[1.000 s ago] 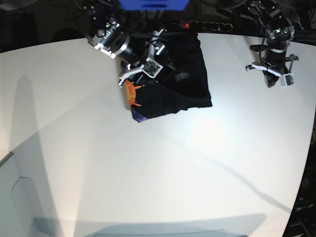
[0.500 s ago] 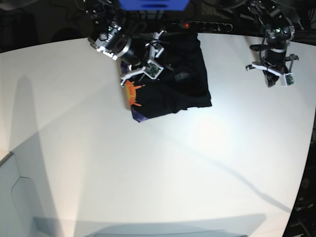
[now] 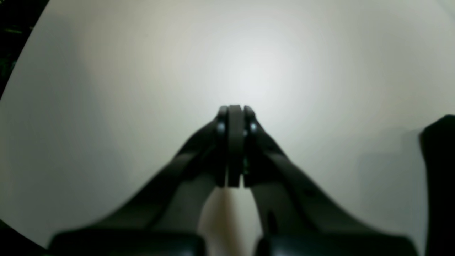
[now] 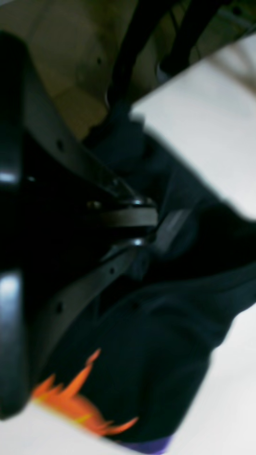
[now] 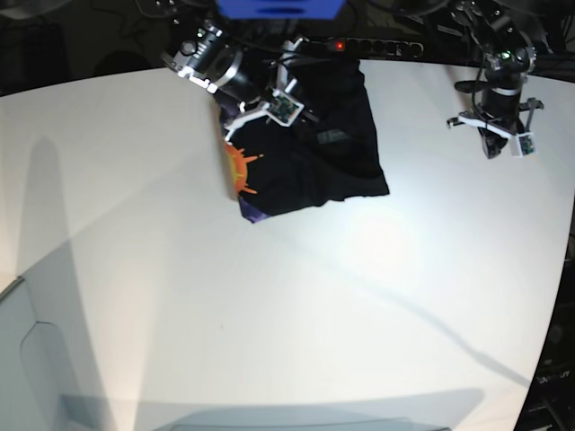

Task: Fold the T-shirt properly
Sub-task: 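Hold the right gripper on the bundle's folded edge and adjust it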

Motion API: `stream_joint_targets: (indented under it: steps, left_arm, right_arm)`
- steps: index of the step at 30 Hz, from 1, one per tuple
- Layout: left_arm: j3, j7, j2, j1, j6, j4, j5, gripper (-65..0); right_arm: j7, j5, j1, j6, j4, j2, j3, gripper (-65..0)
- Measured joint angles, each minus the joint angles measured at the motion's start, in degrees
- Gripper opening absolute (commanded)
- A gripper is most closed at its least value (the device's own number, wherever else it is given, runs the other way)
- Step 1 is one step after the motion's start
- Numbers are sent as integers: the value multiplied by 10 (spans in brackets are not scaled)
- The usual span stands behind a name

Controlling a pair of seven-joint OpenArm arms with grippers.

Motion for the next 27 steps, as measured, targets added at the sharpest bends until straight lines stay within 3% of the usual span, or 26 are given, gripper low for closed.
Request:
stream_joint_targets:
  steps: [8, 14, 22, 27]
  left_arm:
    - [0, 0, 0, 0, 0, 0, 0, -650]
    - [0, 0, 0, 0, 0, 0, 0, -650]
    - [0, 0, 0, 0, 0, 0, 0, -650]
    - [0, 0, 0, 0, 0, 1, 0, -650]
  right_arm:
    - [1, 0, -31, 0, 7, 0, -63, -650]
    - [-2, 0, -30, 0, 6, 1, -68, -644]
    - [-1, -1, -32, 0, 16, 2, -69, -461]
    - [3, 0, -30, 0, 27, 1, -61, -429]
